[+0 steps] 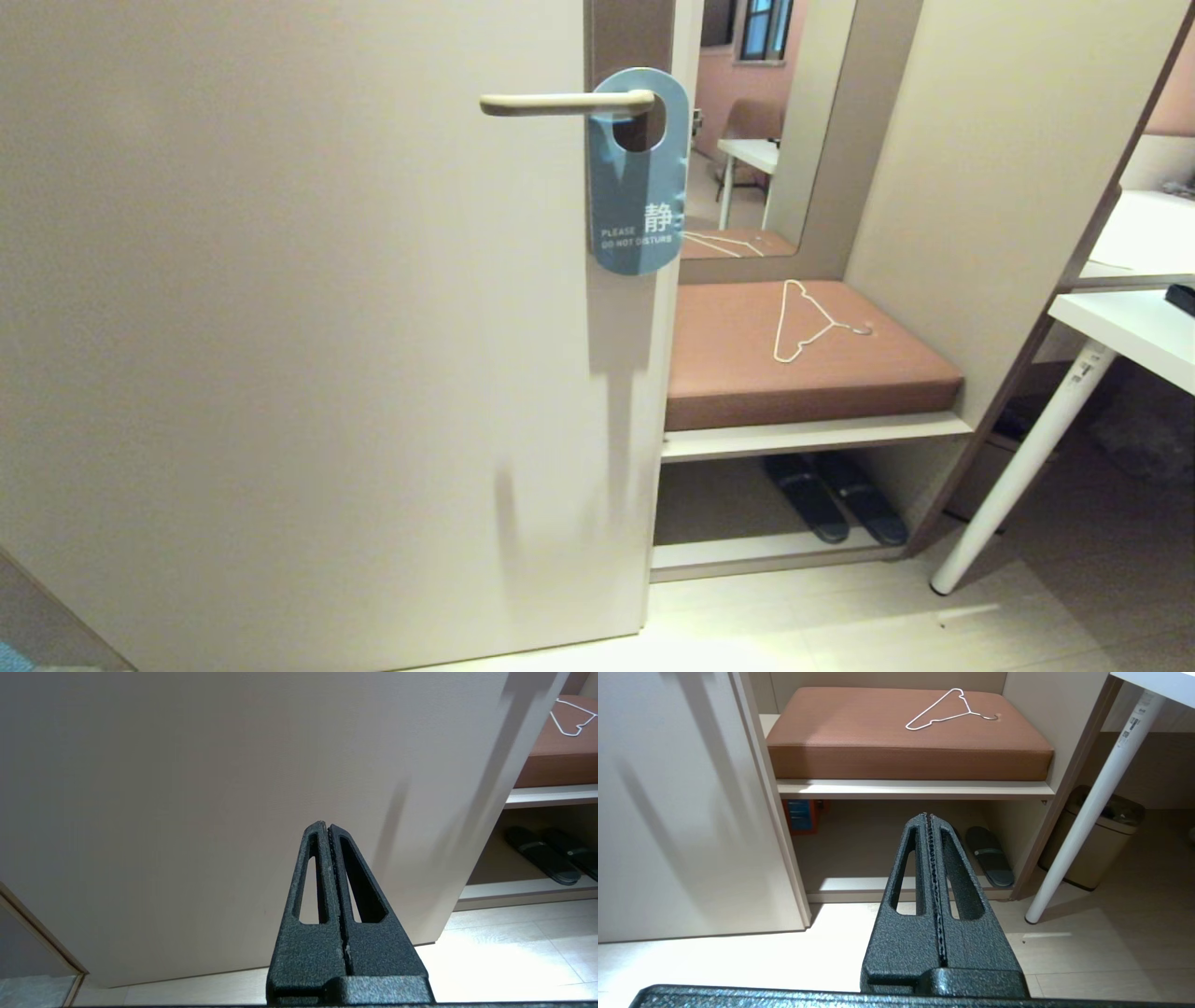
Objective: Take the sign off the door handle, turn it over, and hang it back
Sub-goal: Take down the sign
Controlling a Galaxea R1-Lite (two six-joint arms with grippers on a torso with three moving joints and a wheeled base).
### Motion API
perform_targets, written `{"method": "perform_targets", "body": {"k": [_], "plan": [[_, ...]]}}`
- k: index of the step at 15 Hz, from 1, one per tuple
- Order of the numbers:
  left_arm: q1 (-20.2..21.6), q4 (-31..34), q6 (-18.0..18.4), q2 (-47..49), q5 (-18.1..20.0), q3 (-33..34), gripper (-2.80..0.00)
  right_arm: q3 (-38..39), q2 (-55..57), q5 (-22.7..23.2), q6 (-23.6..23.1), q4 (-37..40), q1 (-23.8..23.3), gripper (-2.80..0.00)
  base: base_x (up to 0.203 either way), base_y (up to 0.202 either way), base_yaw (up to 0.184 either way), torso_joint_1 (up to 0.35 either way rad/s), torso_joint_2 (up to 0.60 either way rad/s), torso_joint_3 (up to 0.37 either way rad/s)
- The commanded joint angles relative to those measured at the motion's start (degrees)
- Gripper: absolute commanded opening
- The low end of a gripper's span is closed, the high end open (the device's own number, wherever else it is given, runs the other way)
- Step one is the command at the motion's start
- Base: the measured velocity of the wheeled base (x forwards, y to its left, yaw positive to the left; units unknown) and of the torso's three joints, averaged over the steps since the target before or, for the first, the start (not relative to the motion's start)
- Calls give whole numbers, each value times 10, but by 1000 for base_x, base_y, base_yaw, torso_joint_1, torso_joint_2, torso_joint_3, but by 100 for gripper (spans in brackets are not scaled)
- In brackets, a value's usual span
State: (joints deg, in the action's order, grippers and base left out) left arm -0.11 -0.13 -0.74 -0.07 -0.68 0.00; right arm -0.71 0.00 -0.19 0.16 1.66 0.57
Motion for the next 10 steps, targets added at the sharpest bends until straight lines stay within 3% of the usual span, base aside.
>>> {"method": "perform_targets", "body": {"k": [1, 10], "plan": [[0, 0, 0, 1, 0, 0, -280, 0, 1, 0, 0, 0, 0, -280, 0, 0, 0, 0, 0, 0], [0, 0, 0, 1, 0, 0, -280, 0, 1, 0, 0, 0, 0, -280, 0, 0, 0, 0, 0, 0]]}}
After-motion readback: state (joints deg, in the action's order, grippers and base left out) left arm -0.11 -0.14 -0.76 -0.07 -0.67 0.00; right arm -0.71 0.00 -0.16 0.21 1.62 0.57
